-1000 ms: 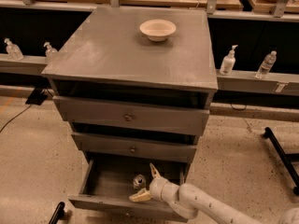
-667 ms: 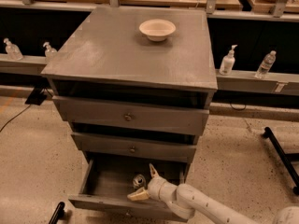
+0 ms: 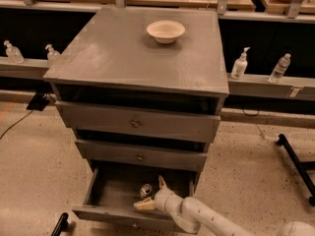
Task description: Pick 7up can from bottom drawer and place on counter
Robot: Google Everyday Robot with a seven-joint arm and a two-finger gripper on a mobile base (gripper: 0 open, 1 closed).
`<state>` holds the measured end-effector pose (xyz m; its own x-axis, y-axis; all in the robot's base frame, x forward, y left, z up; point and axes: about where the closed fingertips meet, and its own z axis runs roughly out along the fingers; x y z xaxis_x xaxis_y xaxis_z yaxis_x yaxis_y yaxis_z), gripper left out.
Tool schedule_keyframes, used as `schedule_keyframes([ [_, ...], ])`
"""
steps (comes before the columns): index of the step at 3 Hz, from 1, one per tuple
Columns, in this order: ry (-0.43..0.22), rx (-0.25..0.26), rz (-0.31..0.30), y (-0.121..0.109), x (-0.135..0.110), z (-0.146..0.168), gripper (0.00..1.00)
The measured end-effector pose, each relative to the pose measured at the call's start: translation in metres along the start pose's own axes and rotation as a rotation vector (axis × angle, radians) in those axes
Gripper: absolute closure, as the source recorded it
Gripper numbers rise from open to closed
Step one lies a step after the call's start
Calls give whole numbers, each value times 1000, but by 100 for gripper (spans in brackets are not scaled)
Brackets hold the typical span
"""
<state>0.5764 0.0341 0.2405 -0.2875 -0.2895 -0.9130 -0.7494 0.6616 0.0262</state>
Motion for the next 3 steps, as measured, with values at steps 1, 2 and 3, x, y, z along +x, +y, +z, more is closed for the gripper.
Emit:
schedule_keyframes([
  [1, 0, 0, 0, 0, 0, 0, 0],
  [2, -24, -31, -26, -4, 4, 7, 0],
  [3, -30, -70, -94, -17, 12, 22, 0],
])
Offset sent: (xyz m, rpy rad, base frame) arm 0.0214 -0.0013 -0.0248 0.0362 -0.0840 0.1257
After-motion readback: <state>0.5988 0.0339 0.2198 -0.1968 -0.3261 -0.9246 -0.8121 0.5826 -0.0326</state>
